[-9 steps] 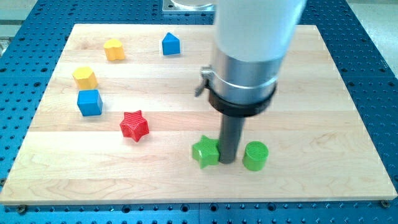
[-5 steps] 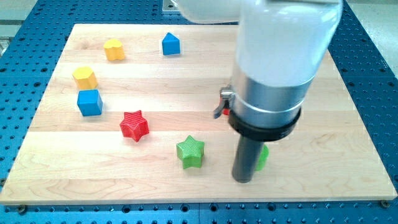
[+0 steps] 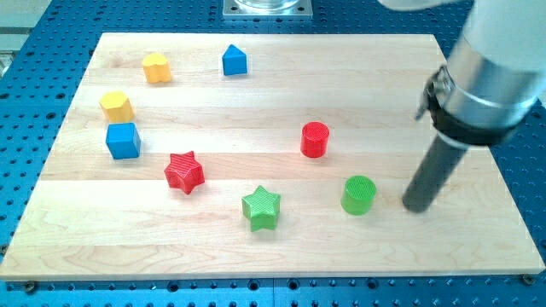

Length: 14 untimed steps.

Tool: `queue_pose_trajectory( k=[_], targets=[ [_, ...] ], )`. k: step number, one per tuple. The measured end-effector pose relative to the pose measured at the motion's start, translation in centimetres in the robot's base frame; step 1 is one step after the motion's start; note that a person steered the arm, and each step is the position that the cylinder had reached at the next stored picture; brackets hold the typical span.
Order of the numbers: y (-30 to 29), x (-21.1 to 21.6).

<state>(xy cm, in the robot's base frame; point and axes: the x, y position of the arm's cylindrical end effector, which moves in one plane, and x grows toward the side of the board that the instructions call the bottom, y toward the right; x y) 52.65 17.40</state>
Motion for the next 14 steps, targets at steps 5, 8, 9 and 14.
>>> queue_pose_trajectory(
  k=[5,8,9,14],
  targets=[
    [-11.0,-11.0],
    [-13.0,-15.9],
    [-13.1,-19.5],
    [-15.1,-21.7]
  ],
)
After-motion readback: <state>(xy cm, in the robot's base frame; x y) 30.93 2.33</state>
